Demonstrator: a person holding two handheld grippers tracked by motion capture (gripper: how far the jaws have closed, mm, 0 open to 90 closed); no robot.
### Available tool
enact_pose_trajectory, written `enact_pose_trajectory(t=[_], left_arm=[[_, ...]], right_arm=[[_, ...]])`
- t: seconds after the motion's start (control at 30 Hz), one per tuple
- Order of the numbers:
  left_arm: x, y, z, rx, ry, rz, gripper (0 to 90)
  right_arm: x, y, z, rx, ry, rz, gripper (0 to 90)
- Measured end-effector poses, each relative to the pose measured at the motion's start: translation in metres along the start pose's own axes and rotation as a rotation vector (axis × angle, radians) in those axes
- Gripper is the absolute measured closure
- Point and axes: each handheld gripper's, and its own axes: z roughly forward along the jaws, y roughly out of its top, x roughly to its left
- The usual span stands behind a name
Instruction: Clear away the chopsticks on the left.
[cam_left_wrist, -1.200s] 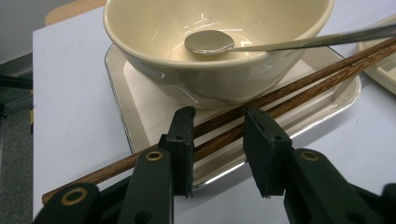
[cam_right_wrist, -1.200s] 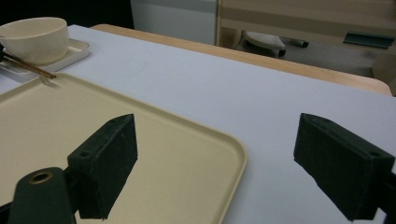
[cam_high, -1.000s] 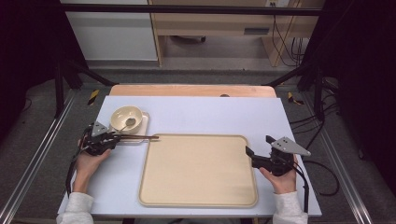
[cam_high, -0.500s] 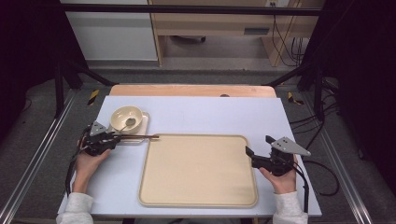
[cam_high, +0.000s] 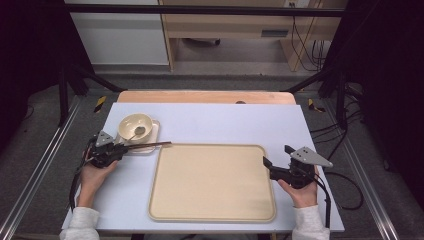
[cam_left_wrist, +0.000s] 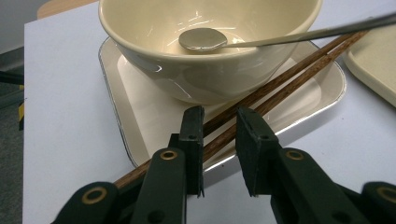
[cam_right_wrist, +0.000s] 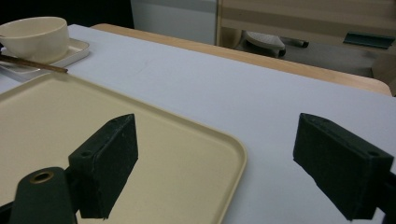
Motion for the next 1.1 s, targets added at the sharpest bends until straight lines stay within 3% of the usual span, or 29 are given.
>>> enact_pose_trajectory(t=[0.63,1.1], left_arm=[[-0.0059,-0.0008,-0.003,-0.002,0.005,0.023,78.5],[-0.0057,-0.0015,-0.0007,-0.005,-0.021,0.013,75.0]], right_arm=[[-0.0001,0.0002,-0.0008,-0.003,-0.002,0.002,14.2],[0.0,0.0001,-0.0003,-0.002,0.003,-0.003,14.6]])
